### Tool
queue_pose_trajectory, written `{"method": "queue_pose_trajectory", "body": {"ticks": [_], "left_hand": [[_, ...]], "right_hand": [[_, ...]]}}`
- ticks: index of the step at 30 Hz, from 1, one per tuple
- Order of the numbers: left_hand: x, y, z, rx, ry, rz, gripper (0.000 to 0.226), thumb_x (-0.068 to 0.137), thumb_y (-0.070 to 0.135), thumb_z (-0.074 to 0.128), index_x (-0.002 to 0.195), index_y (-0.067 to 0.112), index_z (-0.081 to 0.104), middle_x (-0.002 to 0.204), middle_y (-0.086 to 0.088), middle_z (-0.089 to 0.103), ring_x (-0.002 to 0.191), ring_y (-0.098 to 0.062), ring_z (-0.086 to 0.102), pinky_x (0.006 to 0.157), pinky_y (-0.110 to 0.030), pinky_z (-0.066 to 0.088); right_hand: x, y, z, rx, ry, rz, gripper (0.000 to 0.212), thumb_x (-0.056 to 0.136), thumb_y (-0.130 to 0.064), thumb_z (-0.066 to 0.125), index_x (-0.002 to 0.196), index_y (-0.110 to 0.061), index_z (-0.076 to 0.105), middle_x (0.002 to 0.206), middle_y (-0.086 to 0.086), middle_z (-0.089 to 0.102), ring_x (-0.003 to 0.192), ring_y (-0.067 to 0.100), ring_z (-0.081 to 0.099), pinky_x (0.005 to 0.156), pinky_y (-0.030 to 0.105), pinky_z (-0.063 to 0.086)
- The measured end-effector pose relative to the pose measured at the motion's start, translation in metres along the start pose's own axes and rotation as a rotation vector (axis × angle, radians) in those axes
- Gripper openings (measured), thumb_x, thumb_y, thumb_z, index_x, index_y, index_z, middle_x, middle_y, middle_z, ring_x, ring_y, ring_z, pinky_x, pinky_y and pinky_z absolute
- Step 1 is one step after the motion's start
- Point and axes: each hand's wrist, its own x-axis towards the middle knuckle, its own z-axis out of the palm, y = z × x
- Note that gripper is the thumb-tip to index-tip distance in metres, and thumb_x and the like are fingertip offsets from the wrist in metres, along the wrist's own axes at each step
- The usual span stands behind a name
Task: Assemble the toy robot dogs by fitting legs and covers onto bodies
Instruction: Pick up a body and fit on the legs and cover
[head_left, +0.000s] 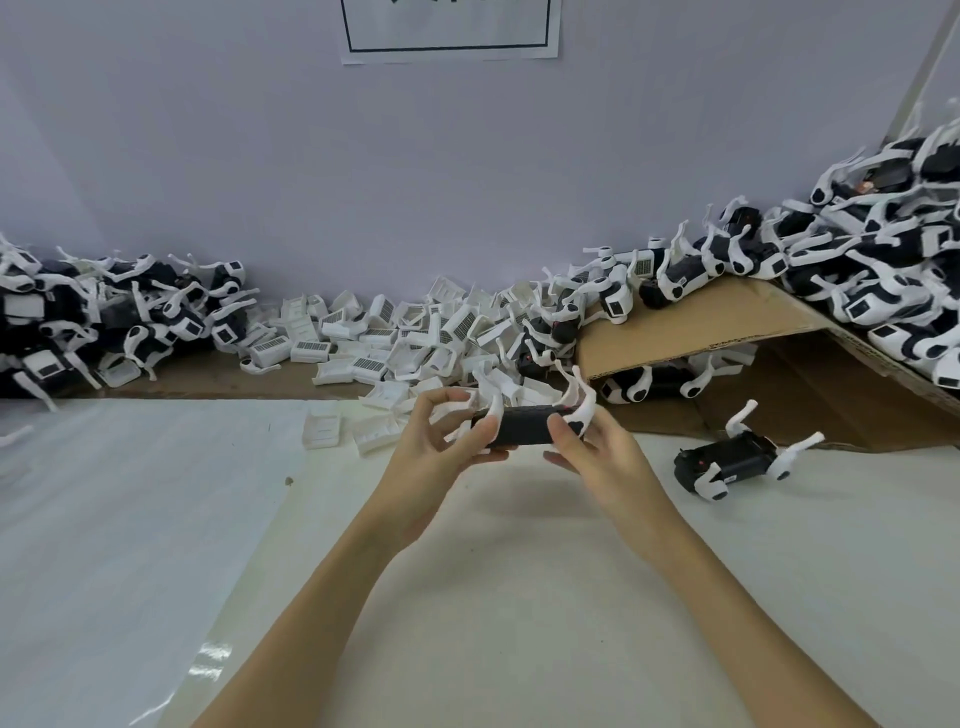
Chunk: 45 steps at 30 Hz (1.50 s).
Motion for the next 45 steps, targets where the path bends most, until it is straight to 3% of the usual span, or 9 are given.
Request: {"method": "queue_pose_trajectory", "body": {"ticks": [9,12,17,22,26,31,34,38,45], "left_hand": [[-0.003,0.018,-0.013,0.178,-0.101,0.097,0.078,0.083,0.032,0.091,0.15,0.043,0.052,0.145,0.009,0.063,0.12,-0.026,0.069,0.103,-0.04,0.052],[-0.005,0.023,-0.014,0.111,-0.164,0.128,0.078,0.085,0.012,0.085,0.153,0.033,0.052,0.151,0.001,0.059,0.128,-0.029,0.065,0.104,-0.034,0.053],[-0.012,0.023,-0.001,0.121,-0.382,0.121,0.068,0.085,-0.022,0.056,0.143,0.014,0.062,0.159,-0.002,0.051,0.14,-0.033,0.054,0.109,-0.046,0.045],[-0.014,0.026,0.02,-0.05,-0.278,0.091,0.054,0.099,0.015,0.056,0.153,0.016,0.055,0.148,-0.011,0.062,0.14,-0.026,0.053,0.118,-0.038,0.038],[-0.014,0.019,0.029,0.018,-0.088,0.146,0.036,0.113,0.029,0.048,0.145,0.02,0.064,0.143,-0.007,0.067,0.139,-0.021,0.058,0.117,-0.037,0.04],[-0.01,0.018,0.021,-0.093,-0.102,0.125,0.039,0.111,0.022,0.046,0.142,0.002,0.061,0.145,-0.019,0.064,0.137,-0.029,0.058,0.11,-0.036,0.046],[-0.011,0.019,0.027,-0.077,0.006,0.058,0.051,0.107,0.047,0.045,0.142,0.014,0.06,0.134,-0.003,0.072,0.13,-0.024,0.062,0.104,-0.033,0.049],[-0.011,0.019,0.026,0.055,0.174,-0.028,0.083,0.081,0.087,0.052,0.128,0.02,0.067,0.103,-0.002,0.078,0.091,-0.022,0.072,0.096,-0.043,0.056],[-0.011,0.016,0.01,0.128,0.452,0.22,0.069,0.104,0.066,0.044,0.073,0.014,0.076,0.08,-0.013,0.076,0.079,-0.028,0.07,0.072,-0.033,0.047]], "right_hand": [[-0.001,-0.004,-0.013,0.321,-0.29,0.162,0.069,0.091,-0.03,0.079,0.151,-0.029,0.043,0.142,0.013,0.063,0.12,0.041,0.068,0.079,0.032,0.061],[-0.002,-0.009,-0.018,0.642,-0.446,0.363,0.079,0.084,-0.059,0.077,0.153,-0.031,0.049,0.147,0.023,0.058,0.13,0.047,0.06,0.072,0.028,0.06],[-0.005,-0.007,-0.002,1.081,-0.297,0.61,0.08,0.095,-0.064,0.058,0.149,-0.005,0.055,0.143,0.028,0.059,0.112,0.043,0.067,0.071,0.03,0.059],[-0.006,-0.004,-0.001,1.152,-0.153,0.446,0.066,0.089,-0.029,0.068,0.151,-0.011,0.053,0.146,0.03,0.055,0.116,0.044,0.063,0.087,0.03,0.051],[-0.007,-0.008,-0.002,0.944,-0.225,0.389,0.045,0.094,-0.04,0.062,0.136,-0.022,0.067,0.147,0.024,0.058,0.112,0.04,0.064,0.087,0.038,0.05],[-0.006,-0.01,0.003,0.657,-0.269,0.586,0.074,0.097,-0.073,0.045,0.138,-0.015,0.065,0.105,0.024,0.067,0.069,0.025,0.056,0.045,0.023,0.025],[-0.005,-0.008,0.003,0.762,-0.256,0.482,0.049,0.096,-0.051,0.063,0.128,-0.013,0.063,0.097,0.017,0.059,0.073,0.021,0.051,0.056,0.028,0.028],[-0.006,-0.008,0.006,0.484,-0.238,0.252,0.051,0.09,-0.036,0.075,0.132,-0.011,0.066,0.126,0.015,0.069,0.107,0.023,0.07,0.08,0.041,0.051],[-0.021,-0.006,0.022,-0.242,-0.285,-0.066,0.059,0.082,-0.044,0.082,0.135,-0.044,0.057,0.13,-0.016,0.065,0.122,0.009,0.063,0.096,0.032,0.057]]}}
